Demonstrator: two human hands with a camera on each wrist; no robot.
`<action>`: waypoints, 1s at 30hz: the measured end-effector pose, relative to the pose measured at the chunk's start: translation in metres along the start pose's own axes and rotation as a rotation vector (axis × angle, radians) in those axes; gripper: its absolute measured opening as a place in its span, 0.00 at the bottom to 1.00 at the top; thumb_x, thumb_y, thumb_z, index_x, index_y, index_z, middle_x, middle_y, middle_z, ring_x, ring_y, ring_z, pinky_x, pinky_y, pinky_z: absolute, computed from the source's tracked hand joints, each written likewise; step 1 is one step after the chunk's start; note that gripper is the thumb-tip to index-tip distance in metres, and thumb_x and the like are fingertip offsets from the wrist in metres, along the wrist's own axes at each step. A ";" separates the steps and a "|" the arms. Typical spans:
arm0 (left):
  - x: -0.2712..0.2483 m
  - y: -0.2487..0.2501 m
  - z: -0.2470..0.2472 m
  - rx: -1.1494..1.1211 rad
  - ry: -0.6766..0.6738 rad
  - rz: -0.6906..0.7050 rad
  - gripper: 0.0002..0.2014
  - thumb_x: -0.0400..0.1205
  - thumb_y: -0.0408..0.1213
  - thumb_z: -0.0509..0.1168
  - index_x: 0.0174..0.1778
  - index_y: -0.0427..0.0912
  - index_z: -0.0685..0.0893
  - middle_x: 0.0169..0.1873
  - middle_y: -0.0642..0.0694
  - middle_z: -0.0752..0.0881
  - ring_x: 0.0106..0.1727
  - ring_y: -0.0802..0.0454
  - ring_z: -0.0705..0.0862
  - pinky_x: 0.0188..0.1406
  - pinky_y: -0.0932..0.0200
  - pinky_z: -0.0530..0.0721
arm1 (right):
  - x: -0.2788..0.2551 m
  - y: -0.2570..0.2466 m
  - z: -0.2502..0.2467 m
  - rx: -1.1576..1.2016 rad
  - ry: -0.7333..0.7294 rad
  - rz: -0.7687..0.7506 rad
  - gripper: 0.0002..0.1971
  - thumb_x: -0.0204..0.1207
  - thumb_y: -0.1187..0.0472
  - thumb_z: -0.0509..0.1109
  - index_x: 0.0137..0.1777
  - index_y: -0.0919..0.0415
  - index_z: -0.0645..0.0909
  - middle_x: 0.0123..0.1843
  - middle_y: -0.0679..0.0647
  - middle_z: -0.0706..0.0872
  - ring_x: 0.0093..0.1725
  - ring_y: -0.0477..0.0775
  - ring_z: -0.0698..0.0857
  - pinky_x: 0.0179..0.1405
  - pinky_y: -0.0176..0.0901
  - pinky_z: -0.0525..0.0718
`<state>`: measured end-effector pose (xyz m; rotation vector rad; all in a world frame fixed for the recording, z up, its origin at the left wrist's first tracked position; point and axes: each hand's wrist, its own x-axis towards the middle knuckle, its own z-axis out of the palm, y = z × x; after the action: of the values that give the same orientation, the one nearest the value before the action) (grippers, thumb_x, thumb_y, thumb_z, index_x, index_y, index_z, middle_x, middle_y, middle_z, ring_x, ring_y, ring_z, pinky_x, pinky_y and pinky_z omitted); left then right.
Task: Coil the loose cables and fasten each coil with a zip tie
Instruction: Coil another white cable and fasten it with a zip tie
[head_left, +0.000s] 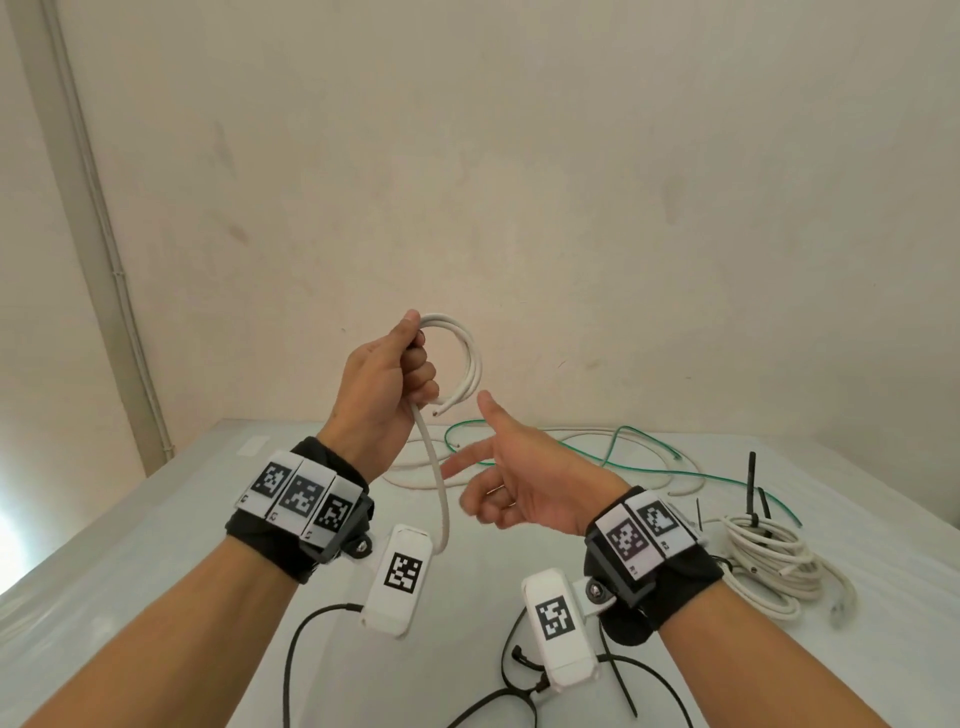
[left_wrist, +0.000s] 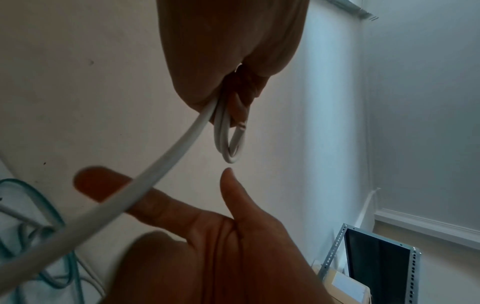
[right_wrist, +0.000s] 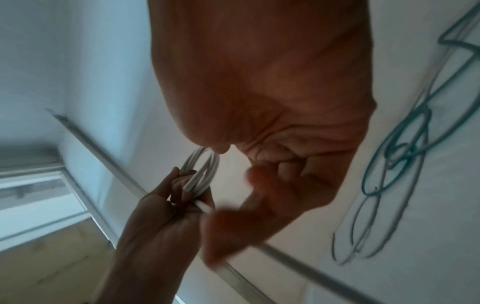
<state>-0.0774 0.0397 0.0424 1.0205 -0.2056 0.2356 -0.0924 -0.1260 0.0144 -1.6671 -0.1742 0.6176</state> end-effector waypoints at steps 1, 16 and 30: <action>0.000 -0.001 0.001 -0.006 -0.003 0.000 0.15 0.91 0.43 0.64 0.39 0.43 0.76 0.26 0.53 0.58 0.25 0.56 0.58 0.23 0.64 0.64 | 0.000 0.001 0.001 0.051 -0.043 0.022 0.46 0.85 0.25 0.45 0.70 0.69 0.81 0.46 0.66 0.93 0.36 0.60 0.91 0.31 0.41 0.83; -0.014 -0.014 -0.004 0.173 -0.131 -0.180 0.13 0.91 0.43 0.63 0.41 0.43 0.75 0.27 0.52 0.61 0.25 0.55 0.62 0.22 0.64 0.68 | 0.013 0.002 -0.019 0.582 0.346 -0.323 0.08 0.88 0.73 0.64 0.60 0.79 0.80 0.43 0.65 0.91 0.40 0.62 0.93 0.40 0.52 0.94; -0.023 -0.027 -0.002 0.494 -0.400 -0.402 0.15 0.90 0.43 0.65 0.39 0.43 0.77 0.27 0.52 0.60 0.26 0.56 0.57 0.20 0.65 0.63 | 0.001 0.007 -0.017 0.041 0.281 -0.453 0.15 0.90 0.66 0.62 0.57 0.63 0.92 0.38 0.54 0.85 0.34 0.48 0.75 0.33 0.42 0.80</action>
<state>-0.0912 0.0256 0.0127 1.5707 -0.3065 -0.3048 -0.0850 -0.1414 0.0089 -1.5856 -0.3212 0.0452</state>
